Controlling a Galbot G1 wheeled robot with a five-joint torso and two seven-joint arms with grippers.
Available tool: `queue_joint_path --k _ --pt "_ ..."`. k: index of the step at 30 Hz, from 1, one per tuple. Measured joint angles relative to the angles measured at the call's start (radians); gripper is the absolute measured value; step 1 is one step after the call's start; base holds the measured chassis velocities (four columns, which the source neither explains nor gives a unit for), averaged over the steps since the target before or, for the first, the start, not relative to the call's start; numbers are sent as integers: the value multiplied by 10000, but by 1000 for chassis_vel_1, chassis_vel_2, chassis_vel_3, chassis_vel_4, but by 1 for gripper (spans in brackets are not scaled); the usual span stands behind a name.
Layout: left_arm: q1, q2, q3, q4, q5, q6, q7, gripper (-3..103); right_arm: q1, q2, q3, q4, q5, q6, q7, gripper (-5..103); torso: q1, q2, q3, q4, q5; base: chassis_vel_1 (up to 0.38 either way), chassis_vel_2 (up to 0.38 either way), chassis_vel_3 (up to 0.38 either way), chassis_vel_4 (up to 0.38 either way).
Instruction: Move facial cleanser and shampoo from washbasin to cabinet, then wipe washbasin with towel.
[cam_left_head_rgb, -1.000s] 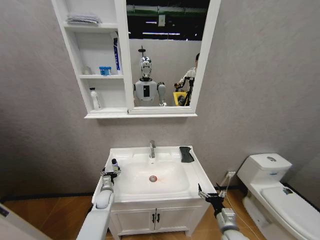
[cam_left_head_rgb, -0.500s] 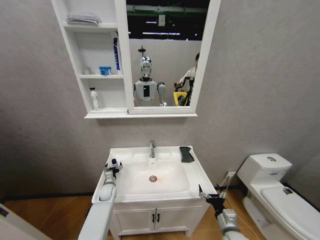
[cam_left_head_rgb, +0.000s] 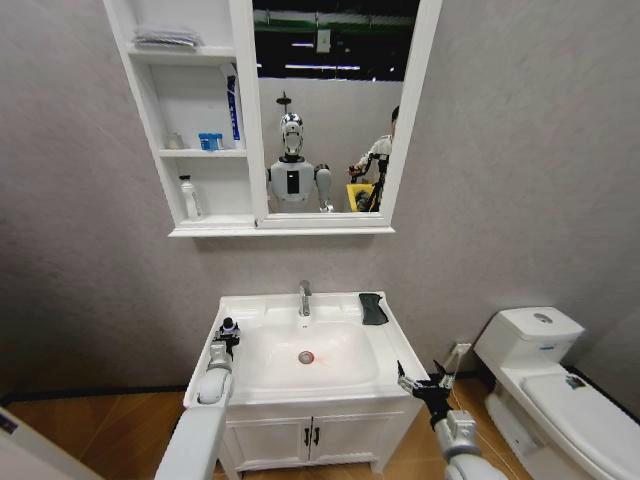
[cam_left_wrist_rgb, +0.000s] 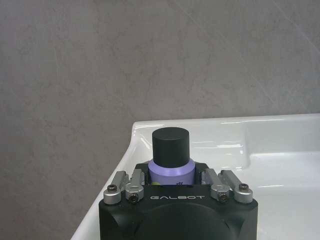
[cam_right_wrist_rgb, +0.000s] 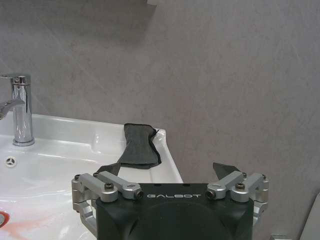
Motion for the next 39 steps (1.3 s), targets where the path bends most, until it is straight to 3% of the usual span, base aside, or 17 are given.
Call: queue_joint_path --k 5,8,9,12,13,14,16,17,18,20,21,23,24,26,30,34,39 --pt "300 405 213 -1483 -529 664 -596 43 -95 57 -6 86 -14 0 49 100 0 0 0 -1 1 0 0 0 0" --pt "447 1437 609 -3753 -1747 2008 -1765 43 -162 62 16 157 -18 18 58 100 -1 0 0 2 -3 0 0 0 0" --pt "447 1437 609 -3753 -1747 2008 -1765 43 -162 62 16 157 -18 18 58 100 -1 0 0 2 -3 0 0 0 0" --pt "44 2853 1084 -6132 -3568 3556 -2719 43 -175 118 8 163 -20 97 58 100 -1 1 -2 1 4 0 0 0 0" --pt "44 2853 1084 -6132 -3568 3556 -2719 43 -175 118 8 163 -20 97 58 100 -1 1 -2 1 4 0 0 0 0" --pt "-262 3308 1256 -6662 -4417 4223 -3057 43 -168 143 0 152 -21 124 53 100 -2 1 -2 2 3 0 0 0 0" --pt "-455 3519 1347 -6848 -4872 4492 -3248 43 -163 155 -5 147 -21 133 52 100 -2 1 -1 2 0 0 0 0 0" --pt "-1564 4311 1810 -7214 -6480 5069 -3857 43 -126 194 -17 144 -36 141 61 100 -1 0 -1 1 -1 0 0 0 0" --pt "-1564 4311 1810 -7214 -6480 5069 -3857 43 -126 194 -17 144 -36 141 61 100 -1 0 -1 1 -1 0 0 0 0" --pt "-3005 4935 2201 -6974 -7627 5340 -4011 43 -94 242 -50 189 -86 83 64 100 -1 0 0 -1 -1 0 0 0 0" --pt "-3005 4935 2201 -6974 -7627 5340 -4011 43 -94 242 -50 189 -86 83 64 100 -1 0 0 -1 -1 0 0 0 0" --pt "-4541 5202 2671 -6101 -7965 5391 -3849 43 -45 268 -89 270 -133 28 61 100 0 1 0 3 3 0 0 0 0" --pt "-4541 5202 2671 -6101 -7965 5391 -3849 43 -45 268 -89 270 -133 28 61 100 0 1 0 3 3 0 0 0 0" --pt "-6116 5154 3408 -4695 -8114 5345 -3610 43 -62 221 -86 484 -266 26 7 100 1 0 1 1 -1 0 0 0 0" --pt "-7308 4864 3981 -3470 -8087 5229 -3295 43 -140 153 -15 715 -302 25 -31 100 2 0 2 0 0 0 0 0 0" --pt "-8894 4292 4570 -1496 -7430 4786 -2722 43 -227 69 197 837 -270 67 -7 100 1 0 1 -4 2 0 0 0 0" --pt "-9371 4108 4672 -677 -6994 4715 -2360 43 -262 48 255 621 -348 232 8 100 2 0 1 -1 5 0 0 0 0"
